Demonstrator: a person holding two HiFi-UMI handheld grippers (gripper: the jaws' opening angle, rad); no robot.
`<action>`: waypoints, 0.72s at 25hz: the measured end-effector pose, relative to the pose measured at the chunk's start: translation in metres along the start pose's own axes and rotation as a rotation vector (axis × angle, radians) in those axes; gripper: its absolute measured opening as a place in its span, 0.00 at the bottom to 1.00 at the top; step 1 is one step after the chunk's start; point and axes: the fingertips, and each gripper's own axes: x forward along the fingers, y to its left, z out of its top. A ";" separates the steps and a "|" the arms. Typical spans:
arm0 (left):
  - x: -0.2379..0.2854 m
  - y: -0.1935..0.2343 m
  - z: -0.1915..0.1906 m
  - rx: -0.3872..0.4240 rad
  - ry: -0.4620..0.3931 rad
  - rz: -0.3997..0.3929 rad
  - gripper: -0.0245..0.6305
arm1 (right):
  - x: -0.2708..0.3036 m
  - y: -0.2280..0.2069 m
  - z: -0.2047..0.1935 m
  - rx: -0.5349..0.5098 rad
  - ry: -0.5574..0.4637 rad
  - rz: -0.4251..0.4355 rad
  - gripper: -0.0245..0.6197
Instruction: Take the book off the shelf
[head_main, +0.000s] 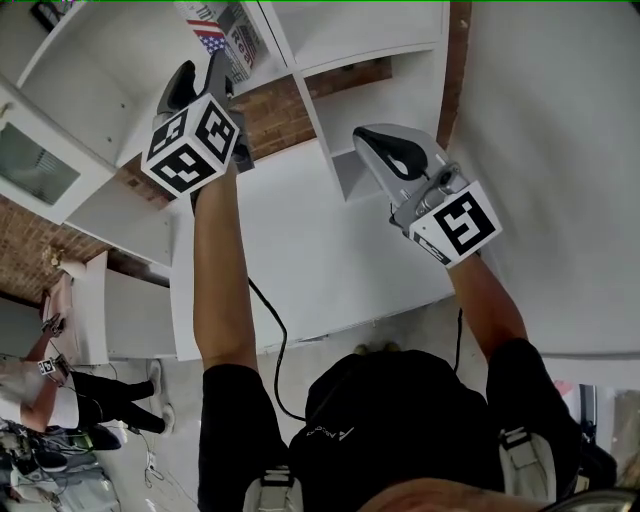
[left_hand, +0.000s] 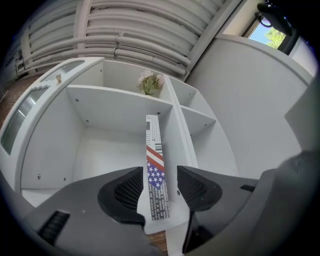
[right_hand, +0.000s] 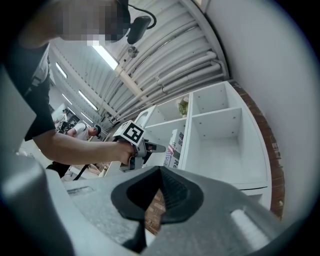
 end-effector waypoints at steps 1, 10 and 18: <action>0.007 0.002 -0.002 0.001 0.011 0.003 0.37 | 0.002 -0.003 0.001 -0.005 -0.002 -0.001 0.04; 0.064 0.012 -0.020 -0.006 0.123 -0.017 0.52 | 0.018 -0.015 -0.002 -0.019 -0.015 -0.003 0.04; 0.102 0.011 -0.033 0.060 0.216 -0.013 0.53 | 0.015 -0.026 -0.008 -0.006 -0.032 -0.026 0.04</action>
